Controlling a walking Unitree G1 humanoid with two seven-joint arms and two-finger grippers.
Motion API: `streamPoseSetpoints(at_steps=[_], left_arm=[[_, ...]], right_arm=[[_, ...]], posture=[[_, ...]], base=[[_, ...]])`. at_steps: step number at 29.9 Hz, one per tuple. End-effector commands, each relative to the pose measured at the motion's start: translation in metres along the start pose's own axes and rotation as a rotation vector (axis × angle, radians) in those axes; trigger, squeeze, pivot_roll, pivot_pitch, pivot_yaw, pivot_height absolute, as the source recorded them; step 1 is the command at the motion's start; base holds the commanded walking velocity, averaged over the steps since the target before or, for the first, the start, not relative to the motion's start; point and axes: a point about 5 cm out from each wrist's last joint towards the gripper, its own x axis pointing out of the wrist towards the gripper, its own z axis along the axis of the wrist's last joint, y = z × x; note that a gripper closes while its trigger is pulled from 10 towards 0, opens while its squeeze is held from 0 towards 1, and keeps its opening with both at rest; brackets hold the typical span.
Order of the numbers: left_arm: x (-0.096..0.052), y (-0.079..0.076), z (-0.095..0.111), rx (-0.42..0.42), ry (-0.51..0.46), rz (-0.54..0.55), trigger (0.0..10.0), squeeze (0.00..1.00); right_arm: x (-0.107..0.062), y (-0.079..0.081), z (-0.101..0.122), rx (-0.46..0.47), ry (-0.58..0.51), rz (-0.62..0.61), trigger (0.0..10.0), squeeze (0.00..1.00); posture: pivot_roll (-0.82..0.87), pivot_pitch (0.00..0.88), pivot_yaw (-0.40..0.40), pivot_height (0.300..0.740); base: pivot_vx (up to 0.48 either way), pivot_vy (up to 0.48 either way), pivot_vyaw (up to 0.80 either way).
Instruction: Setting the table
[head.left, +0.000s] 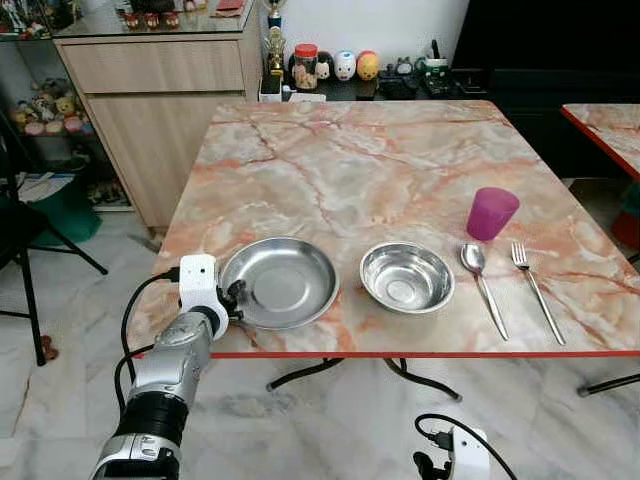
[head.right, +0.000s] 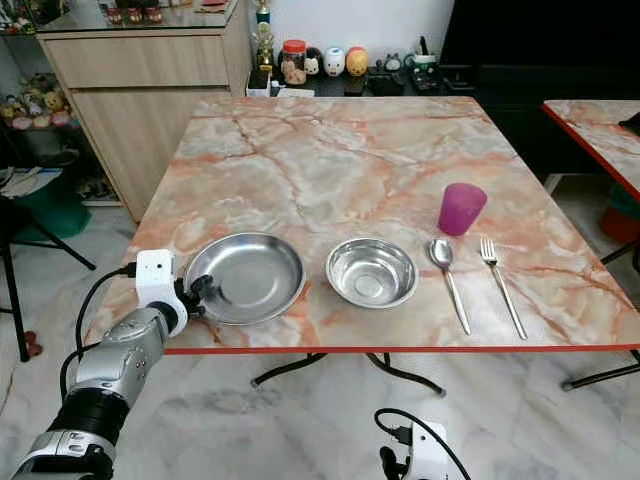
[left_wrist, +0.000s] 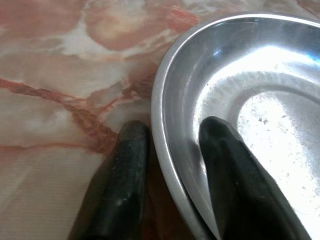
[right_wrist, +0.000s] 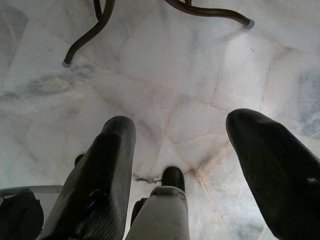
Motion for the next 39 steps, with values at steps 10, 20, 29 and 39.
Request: streamPoseSetpoints(at_steps=[10, 20, 29, 39], left_arm=[[0.000, 0.004, 0.006, 0.039, -0.018, 0.031, 0.0, 0.00], [-0.001, 0.005, 0.006, 0.069, -0.040, 0.041, 0.0, 0.00], [-0.010, 0.014, 0.018, -0.016, -0.217, 0.110, 0.0, 0.00], [-0.023, 0.023, 0.037, -0.151, -0.427, 0.168, 9.7, 0.00]], right_arm=[[0.001, 0.001, 0.001, -0.004, 0.000, 0.005, 10.0, 0.00], [0.001, 0.001, 0.002, -0.008, 0.001, 0.007, 10.0, 0.00], [0.000, 0.000, 0.002, -0.009, 0.000, 0.007, 10.0, 0.00], [0.001, -0.001, 0.003, -0.017, -0.002, 0.007, 10.0, 0.00]], posture=[[0.05, 0.000, -0.016, 0.740], [0.05, 0.000, -0.017, 0.740], [0.04, 0.000, -0.020, 0.740], [0.05, 0.000, -0.030, 0.740]], base=[[0.000, 0.000, 0.00], [0.000, 0.000, 0.00], [0.000, 0.000, 0.00], [0.000, 0.000, 0.00]])
